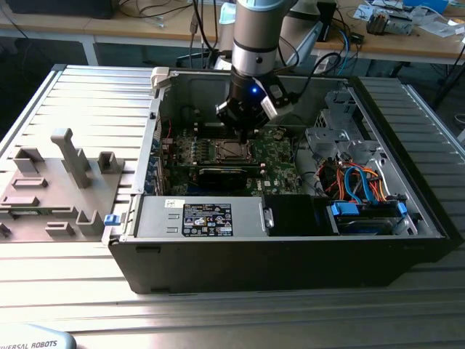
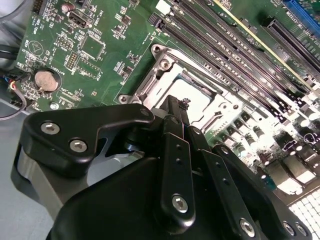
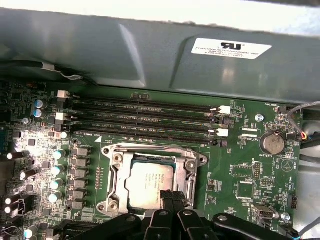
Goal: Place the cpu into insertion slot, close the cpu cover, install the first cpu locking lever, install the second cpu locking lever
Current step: 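Install the first cpu locking lever, then install the second cpu locking lever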
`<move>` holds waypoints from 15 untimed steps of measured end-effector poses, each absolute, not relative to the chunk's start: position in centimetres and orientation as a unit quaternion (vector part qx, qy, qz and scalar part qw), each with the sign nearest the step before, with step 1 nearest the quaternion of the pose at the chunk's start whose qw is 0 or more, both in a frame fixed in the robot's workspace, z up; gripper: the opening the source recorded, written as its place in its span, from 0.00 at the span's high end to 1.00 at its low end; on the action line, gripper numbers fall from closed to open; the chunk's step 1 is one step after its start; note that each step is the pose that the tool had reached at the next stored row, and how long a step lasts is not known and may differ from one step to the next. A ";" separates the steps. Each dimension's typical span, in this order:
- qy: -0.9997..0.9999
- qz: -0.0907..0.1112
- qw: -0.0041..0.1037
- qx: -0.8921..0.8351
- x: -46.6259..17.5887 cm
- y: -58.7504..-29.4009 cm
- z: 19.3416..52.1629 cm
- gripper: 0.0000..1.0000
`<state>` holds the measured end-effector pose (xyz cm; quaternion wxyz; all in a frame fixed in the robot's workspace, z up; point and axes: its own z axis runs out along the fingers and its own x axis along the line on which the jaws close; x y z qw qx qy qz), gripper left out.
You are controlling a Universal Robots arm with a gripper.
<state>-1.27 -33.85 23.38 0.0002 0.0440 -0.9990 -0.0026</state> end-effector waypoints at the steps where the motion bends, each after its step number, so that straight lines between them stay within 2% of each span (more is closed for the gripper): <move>1: -0.999 -0.003 0.000 0.044 -1.3 -33.9 23.4 0.89; 15: -0.999 -0.003 0.000 0.044 -1.3 -33.9 24.3 0.89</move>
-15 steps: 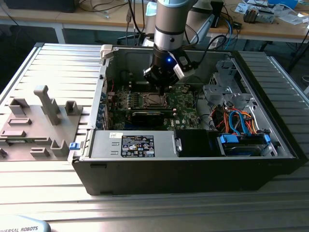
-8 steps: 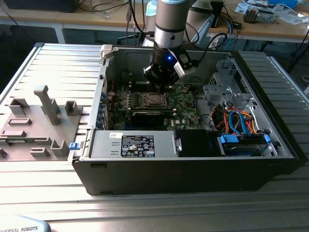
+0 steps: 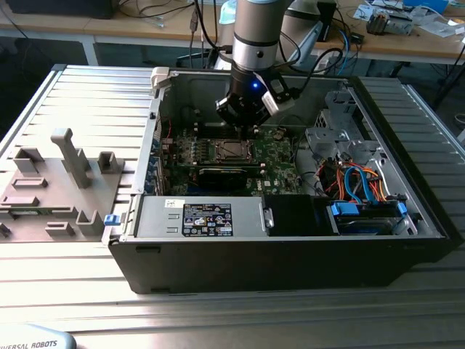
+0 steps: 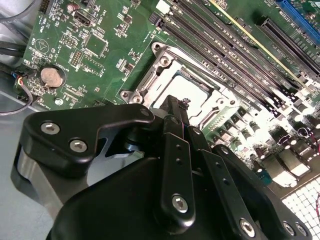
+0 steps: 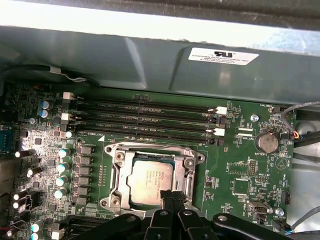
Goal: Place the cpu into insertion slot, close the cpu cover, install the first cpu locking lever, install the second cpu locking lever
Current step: 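Install the second cpu locking lever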
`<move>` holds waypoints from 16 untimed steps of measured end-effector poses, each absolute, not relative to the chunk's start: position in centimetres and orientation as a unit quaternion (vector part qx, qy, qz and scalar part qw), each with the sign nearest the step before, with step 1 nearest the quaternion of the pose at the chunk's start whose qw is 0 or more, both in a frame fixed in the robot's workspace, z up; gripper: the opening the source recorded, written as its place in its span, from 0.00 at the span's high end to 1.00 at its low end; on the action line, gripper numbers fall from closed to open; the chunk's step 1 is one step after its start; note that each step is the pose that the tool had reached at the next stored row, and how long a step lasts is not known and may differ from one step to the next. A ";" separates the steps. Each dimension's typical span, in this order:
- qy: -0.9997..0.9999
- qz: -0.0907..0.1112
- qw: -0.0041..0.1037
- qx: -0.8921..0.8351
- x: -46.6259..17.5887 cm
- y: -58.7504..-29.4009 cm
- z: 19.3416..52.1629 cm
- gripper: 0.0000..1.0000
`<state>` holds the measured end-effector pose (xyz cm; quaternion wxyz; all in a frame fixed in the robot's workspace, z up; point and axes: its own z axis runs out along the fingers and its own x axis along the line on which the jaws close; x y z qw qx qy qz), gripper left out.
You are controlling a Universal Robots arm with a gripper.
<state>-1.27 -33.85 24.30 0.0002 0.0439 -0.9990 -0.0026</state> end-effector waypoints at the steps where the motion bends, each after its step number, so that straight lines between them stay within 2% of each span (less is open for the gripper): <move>1: -0.999 -0.003 0.000 0.044 -1.3 -33.9 24.3 0.89; 10: -0.999 -0.005 0.000 0.044 -1.3 -33.9 24.3 0.89; 14: -0.999 -0.015 0.000 0.044 -1.3 -34.5 24.3 0.89; 16: -0.999 -0.026 -0.001 0.044 -1.3 -35.4 24.3 0.89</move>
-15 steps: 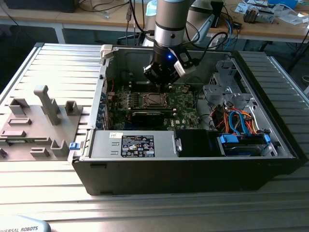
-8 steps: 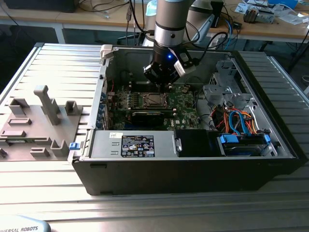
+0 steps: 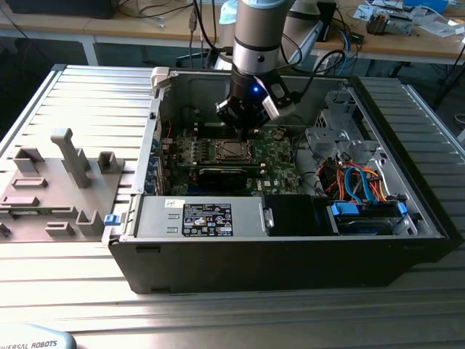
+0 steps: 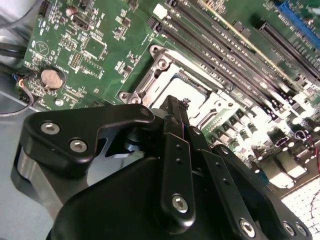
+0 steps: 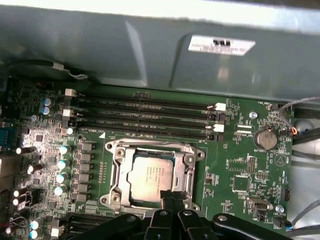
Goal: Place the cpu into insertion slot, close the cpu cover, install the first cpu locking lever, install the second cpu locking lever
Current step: 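Install the second cpu locking lever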
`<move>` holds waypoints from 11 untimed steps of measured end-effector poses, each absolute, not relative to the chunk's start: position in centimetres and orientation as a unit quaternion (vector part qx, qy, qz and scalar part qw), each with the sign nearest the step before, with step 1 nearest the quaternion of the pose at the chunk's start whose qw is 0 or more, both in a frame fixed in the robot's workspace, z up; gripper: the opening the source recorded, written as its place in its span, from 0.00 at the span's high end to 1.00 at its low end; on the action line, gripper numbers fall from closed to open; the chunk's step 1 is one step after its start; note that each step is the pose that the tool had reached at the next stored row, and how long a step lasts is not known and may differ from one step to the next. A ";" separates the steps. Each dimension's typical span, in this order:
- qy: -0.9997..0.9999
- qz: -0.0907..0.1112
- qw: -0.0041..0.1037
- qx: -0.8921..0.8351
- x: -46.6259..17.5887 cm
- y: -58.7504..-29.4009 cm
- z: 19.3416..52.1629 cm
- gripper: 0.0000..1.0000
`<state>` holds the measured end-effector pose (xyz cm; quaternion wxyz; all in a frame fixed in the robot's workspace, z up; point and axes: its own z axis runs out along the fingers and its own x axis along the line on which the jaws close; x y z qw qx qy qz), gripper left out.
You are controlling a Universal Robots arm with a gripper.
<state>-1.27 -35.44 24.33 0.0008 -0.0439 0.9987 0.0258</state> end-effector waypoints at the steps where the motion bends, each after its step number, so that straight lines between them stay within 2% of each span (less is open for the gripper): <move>1: 0.999 0.029 0.001 -0.044 -1.3 -35.7 24.3 0.89; 11: 0.997 0.059 0.002 -0.044 -1.3 -37.8 24.3 0.89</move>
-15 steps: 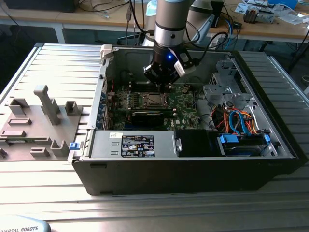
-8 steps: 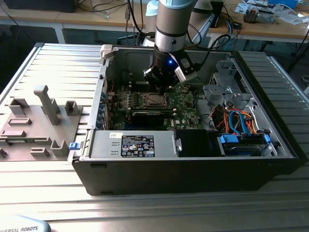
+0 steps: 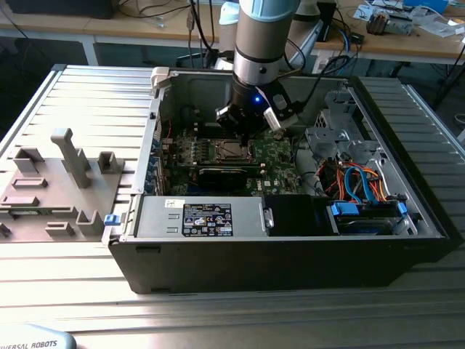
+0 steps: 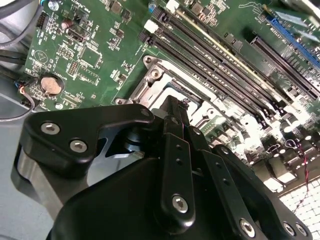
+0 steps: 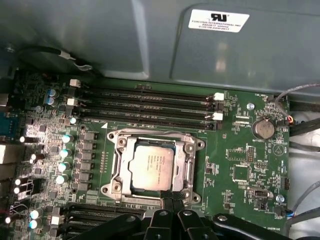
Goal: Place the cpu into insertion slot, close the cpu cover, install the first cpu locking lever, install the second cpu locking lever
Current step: 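Install the second cpu locking lever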
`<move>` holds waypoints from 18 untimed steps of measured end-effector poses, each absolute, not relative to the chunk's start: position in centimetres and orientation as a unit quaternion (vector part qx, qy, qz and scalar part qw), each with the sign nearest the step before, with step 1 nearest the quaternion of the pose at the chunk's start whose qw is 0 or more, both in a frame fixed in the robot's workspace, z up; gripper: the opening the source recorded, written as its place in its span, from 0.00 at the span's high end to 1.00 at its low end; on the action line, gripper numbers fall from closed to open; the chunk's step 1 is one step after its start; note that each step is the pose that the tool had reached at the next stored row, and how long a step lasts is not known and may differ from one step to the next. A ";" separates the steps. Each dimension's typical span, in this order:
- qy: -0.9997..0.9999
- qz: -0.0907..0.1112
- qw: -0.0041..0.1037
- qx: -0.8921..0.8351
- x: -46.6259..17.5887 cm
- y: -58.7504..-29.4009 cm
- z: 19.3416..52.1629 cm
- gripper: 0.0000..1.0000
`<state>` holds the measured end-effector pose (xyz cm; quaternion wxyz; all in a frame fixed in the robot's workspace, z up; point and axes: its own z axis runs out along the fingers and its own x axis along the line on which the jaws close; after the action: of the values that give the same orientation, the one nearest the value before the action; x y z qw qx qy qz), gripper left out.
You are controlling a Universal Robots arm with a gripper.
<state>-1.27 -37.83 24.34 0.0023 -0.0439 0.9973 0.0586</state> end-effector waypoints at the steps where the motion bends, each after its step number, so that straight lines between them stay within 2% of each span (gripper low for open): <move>1: 0.997 0.060 0.002 -0.044 -1.3 -38.0 24.3 0.89; 4: 0.997 0.070 0.003 -0.044 -1.3 -38.5 24.3 0.89; 11: 0.994 0.105 0.004 -0.044 -1.3 -40.5 24.3 0.89; 18: 0.993 0.108 0.004 -0.044 -2.5 -41.9 24.1 0.89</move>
<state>-2.55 -41.90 24.06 0.0044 -0.0438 0.9932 0.1076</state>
